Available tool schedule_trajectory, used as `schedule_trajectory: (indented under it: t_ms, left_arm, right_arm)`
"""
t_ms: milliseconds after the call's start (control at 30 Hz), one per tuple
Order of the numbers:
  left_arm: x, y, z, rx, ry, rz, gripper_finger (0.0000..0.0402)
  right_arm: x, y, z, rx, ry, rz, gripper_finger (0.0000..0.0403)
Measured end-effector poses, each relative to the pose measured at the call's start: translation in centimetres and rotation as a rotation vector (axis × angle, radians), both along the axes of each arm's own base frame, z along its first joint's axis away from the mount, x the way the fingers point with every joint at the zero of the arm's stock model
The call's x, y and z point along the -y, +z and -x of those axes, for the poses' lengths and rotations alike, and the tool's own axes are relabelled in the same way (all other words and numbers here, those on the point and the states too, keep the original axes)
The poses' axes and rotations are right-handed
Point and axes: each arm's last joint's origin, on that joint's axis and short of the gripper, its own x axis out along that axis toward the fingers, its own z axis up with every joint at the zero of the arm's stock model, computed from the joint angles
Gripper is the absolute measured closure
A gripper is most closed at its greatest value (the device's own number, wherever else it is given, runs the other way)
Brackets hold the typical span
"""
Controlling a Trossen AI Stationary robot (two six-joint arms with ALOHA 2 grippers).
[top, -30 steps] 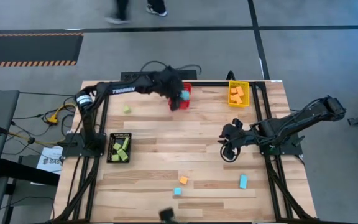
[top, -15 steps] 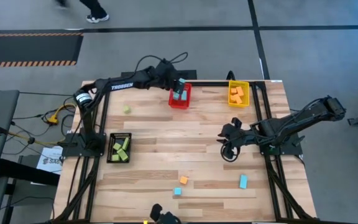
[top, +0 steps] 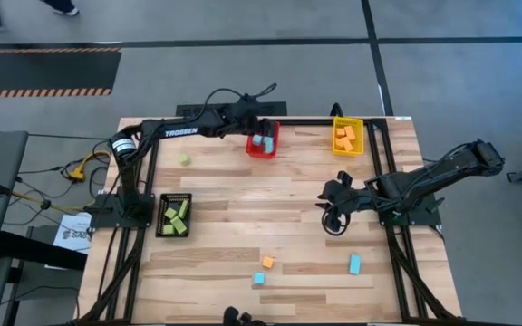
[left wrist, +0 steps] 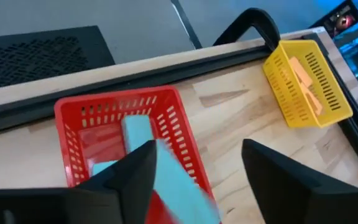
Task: Sort & place blocks by color
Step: Put the blue block into the red bin
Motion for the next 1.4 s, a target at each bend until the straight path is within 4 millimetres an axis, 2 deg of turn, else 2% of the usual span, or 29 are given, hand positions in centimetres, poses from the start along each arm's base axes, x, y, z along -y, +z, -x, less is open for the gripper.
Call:
schedule_trajectory:
  t_ms: [133, 267, 367, 467, 567, 667, 833, 967, 1033, 1100, 1267, 1400]
  left_arm:
    - [-0.2, 0.1, 0.0, -0.013, -0.028, -0.033, 0.0150]
    - [-0.4, 0.8, 0.4, -0.049, -0.101, -0.126, 0.0138]
    - [0.0, 2.4, 1.1, -0.079, -0.141, -0.200, 0.0138]
    - [1.3, 4.5, 2.1, -0.133, -0.215, -0.274, 0.0142]
    - [3.5, 6.4, 3.8, -0.173, -0.259, -0.391, 0.0148]
    - [6.6, 6.9, 6.4, -0.188, -0.294, -0.510, 0.0154]
    - [11.9, 5.3, 11.4, -0.045, -0.422, -0.646, 0.0168]
    - [14.6, 3.2, 13.1, 0.143, -0.536, -0.685, 0.0182]
    - [14.6, 2.6, 12.8, 0.182, -0.511, -0.695, 0.0198]
    - [13.9, 2.0, 11.6, 0.161, -0.490, -0.690, 0.0221]
    - [10.4, 0.0, 6.3, 0.006, -0.478, -0.617, 0.0299]
    - [7.2, -2.7, 2.2, -0.106, -0.470, -0.539, 0.0377]
  right_arm:
    - [0.0, 0.0, 0.0, -0.006, 0.001, 0.001, 0.0270]
    - [-0.2, -0.1, 0.1, -0.023, 0.029, -0.059, 0.0268]
    - [-0.4, -0.2, 0.2, -0.036, 0.034, -0.148, 0.0270]
    - [-0.7, -0.4, 0.4, -0.065, 0.016, -0.271, 0.0275]
    - [-1.7, -0.6, 0.9, -0.116, 0.034, -0.378, 0.0281]
    - [-3.0, -0.7, 1.5, -0.160, 0.008, -0.468, 0.0289]
    - [-5.1, -0.4, 2.4, -0.182, -0.047, -0.597, 0.0297]
    - [-6.1, -0.4, 2.7, -0.193, -0.061, -0.622, 0.0302]
    - [-5.9, -0.5, 2.7, -0.202, -0.068, -0.603, 0.0305]
    - [-5.2, -0.6, 2.5, -0.202, -0.091, -0.569, 0.0306]
    - [-3.1, -0.6, 1.7, -0.153, -0.171, -0.475, 0.0308]
    - [-2.2, -0.7, 1.3, -0.150, -0.171, -0.436, 0.0308]
